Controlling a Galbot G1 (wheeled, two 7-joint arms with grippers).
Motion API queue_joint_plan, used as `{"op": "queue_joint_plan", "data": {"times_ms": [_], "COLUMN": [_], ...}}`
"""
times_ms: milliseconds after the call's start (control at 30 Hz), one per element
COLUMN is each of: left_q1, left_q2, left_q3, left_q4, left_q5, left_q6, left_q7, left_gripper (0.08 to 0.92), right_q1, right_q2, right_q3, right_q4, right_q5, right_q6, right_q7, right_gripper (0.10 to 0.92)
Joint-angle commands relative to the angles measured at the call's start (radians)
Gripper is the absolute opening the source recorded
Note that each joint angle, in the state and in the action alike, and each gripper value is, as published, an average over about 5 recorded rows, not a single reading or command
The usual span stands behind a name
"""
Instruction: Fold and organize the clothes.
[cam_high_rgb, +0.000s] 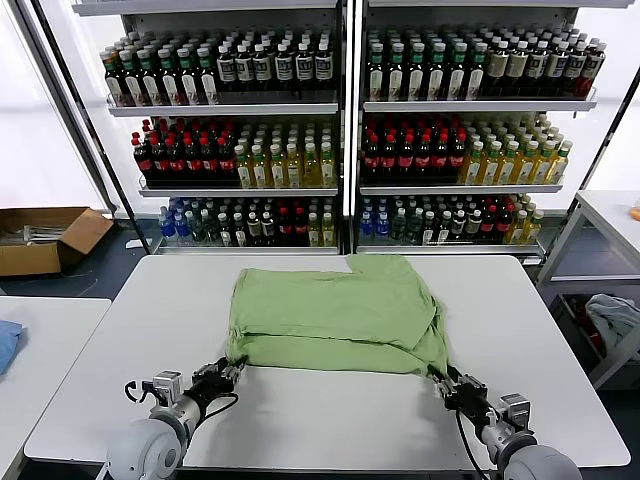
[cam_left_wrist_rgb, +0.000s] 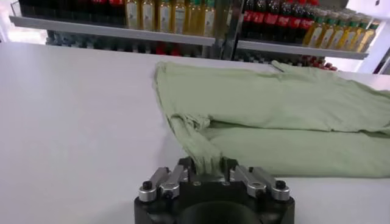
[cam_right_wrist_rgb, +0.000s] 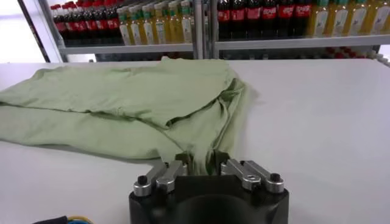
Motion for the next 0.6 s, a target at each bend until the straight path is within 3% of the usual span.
{"op": "queue_joint_plan", "data": {"times_ms": [33,233,433,600], "left_q1": [0.033,0.153,0.315,0.488], "left_q2": [0.005,0.054,0.093,0.045], "left_q3": [-0.010,-0.059,-0.152,-0.246], "left_q4": [-0.019,-0.122,-0.265,-0.368], "left_q5": [0.000,0.002,0.003,0.027], "left_q6": [0.001,0.002,0.003,0.002], "left_q7": [0.010,0.012,0.000,0.002], "left_gripper": [0.226,0.093,0.083,0.083], "right_q1": [-0.006,-0.097,-0.256,-0.396], "right_q2": [0.003,-0.021,-0.019,0.002], "right_q3": [-0.001,0.035,0.100,0.140], "right_q4": [0.012,0.111,0.224,0.301], "right_q5": [0.008,0.011,0.004,-0.027], "right_q6": [0.009,0.013,0.022,0.037], "right_q7": [0.002,-0.029,-0.046,-0.052], "right_gripper": [0.150,0.113,0.113,0.113]}}
